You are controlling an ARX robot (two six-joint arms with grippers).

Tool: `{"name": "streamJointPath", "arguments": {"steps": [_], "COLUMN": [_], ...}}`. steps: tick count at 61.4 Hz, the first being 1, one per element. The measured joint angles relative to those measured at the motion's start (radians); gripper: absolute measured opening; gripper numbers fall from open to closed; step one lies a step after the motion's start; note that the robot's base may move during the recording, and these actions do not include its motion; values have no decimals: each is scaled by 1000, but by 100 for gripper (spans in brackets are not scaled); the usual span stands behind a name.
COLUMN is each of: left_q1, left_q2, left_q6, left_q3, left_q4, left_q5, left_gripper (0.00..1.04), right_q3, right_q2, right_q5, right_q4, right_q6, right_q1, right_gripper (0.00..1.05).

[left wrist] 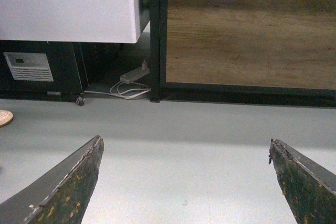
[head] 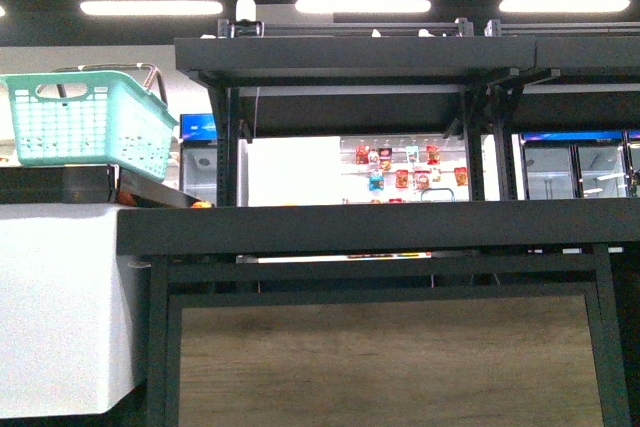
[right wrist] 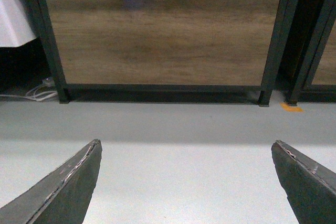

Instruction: Pick lemon from shelf

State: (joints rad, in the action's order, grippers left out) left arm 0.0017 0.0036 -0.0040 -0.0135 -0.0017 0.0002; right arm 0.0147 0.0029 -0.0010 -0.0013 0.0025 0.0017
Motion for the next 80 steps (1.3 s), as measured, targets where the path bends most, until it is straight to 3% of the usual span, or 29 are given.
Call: {"name": "streamJointPath", "arguments": {"steps": [80], "left_q1": [0], "left_q2": [0], "left_q6": [0], "left_q3": [0], "left_q4": [0], "left_q5": [0], "left_gripper": [97], "right_q3": [0], "right_q2": [0], "right_q5": [0], "right_q4": [0], "right_q6": [0], "right_q1": [0], "right_gripper": [97]}}
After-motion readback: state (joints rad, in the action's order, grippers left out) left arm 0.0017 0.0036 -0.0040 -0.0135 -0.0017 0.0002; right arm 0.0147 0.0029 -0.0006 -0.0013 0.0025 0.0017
